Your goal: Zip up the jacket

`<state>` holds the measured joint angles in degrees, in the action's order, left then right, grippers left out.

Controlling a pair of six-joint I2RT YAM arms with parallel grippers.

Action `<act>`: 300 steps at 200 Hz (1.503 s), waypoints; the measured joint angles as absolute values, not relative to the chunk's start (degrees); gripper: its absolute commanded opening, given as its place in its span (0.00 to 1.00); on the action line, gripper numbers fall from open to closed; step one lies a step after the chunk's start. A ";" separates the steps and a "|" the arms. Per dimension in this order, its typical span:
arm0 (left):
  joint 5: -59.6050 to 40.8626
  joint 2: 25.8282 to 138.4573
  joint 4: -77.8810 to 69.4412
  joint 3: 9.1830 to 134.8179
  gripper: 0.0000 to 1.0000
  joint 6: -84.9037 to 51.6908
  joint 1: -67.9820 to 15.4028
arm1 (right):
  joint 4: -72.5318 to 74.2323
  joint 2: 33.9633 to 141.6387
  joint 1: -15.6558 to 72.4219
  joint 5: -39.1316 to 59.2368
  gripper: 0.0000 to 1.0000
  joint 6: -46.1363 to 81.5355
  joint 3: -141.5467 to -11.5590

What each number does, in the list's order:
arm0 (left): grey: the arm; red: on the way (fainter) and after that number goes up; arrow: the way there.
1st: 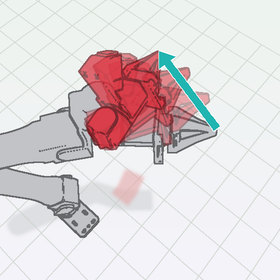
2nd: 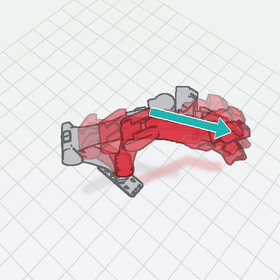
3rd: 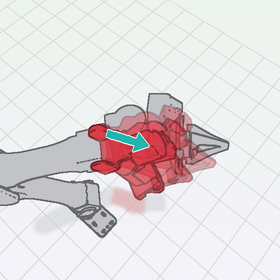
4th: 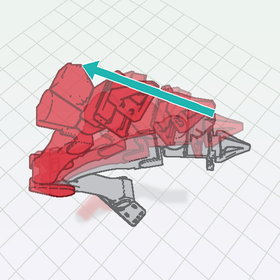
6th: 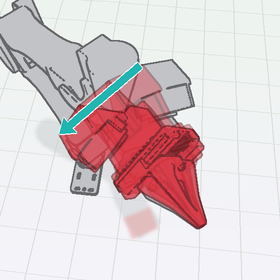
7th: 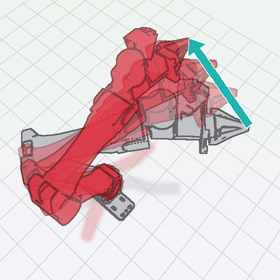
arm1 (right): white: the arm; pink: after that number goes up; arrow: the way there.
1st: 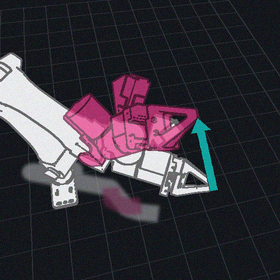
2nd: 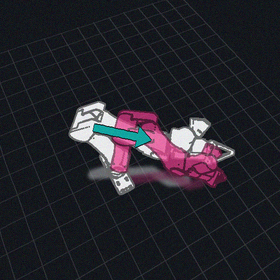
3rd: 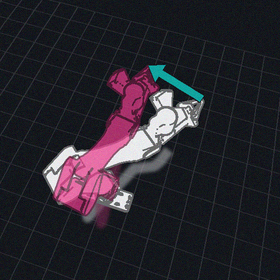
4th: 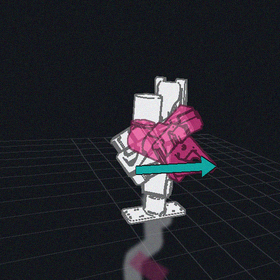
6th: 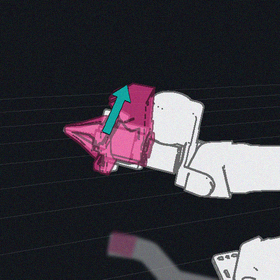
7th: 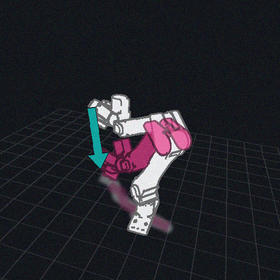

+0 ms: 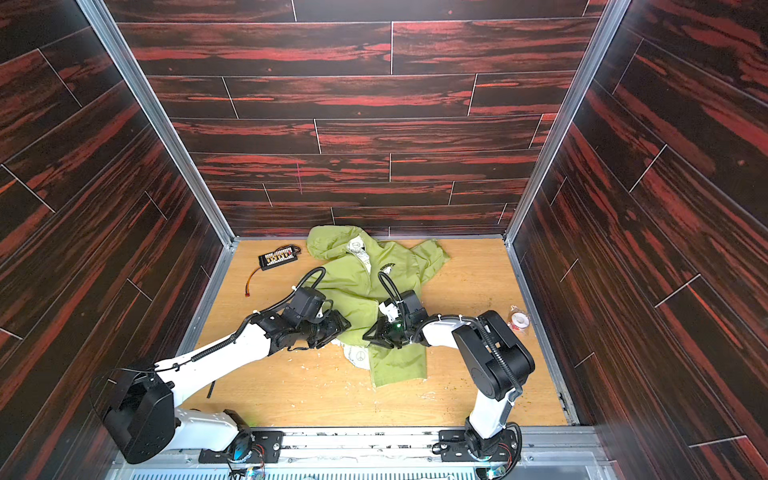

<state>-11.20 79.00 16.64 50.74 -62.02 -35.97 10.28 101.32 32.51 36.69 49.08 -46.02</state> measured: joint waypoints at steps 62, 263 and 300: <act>-17.02 70.67 1.10 38.72 0.62 -64.77 -34.33 | -1.32 101.14 33.28 37.34 0.00 47.40 -54.06; -16.69 56.36 -22.98 23.35 0.82 -79.11 -35.38 | -25.69 101.12 33.47 41.54 0.00 56.47 -77.01; -16.64 62.04 -27.51 23.35 0.80 -80.03 -35.38 | -24.82 101.12 33.47 43.09 0.00 58.72 -76.75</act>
<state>-16.64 62.04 -27.51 23.35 -80.03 -35.38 -24.82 101.12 33.47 43.09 58.72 -76.75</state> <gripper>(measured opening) 0.799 0.057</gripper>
